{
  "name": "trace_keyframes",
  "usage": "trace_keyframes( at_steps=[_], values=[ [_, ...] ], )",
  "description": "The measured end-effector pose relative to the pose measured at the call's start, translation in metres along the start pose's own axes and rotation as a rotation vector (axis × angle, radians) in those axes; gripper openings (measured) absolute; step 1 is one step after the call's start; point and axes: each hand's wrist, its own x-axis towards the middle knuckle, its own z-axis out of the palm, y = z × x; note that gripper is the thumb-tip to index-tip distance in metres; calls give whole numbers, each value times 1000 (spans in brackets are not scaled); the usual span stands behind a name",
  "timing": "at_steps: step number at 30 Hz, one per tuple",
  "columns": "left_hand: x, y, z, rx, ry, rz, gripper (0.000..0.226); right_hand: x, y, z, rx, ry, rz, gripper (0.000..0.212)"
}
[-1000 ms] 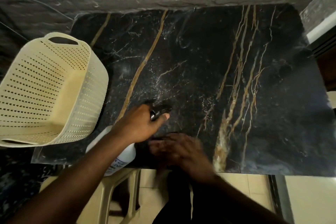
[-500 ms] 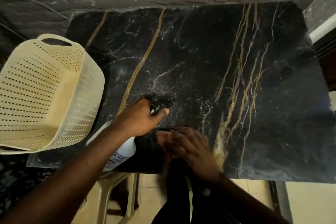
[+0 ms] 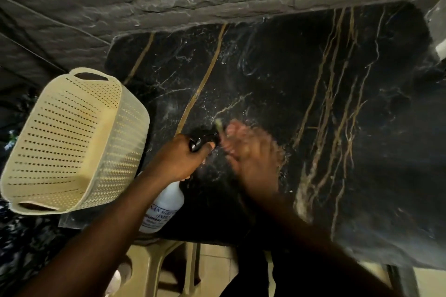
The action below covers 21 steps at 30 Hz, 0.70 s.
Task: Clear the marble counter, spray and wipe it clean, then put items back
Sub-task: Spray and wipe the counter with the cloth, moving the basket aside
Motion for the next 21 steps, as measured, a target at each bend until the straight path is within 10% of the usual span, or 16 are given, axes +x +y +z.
trace_keyframes(
  at_steps=[6,10,15,21],
  values=[
    [-2,-7,-26,-6,-38,-80,40,-75,13,0,106,-288,-632,51],
    [-2,-11,-36,-41,-45,-67,40,0,53,-26,38,-91,-422,54],
    [6,-9,-43,-105,-100,-82,44,64,-54,14,44,14,-140,41],
    [22,-17,-58,-39,-81,3,48,-17,-8,29,11,-160,-621,47]
  ],
)
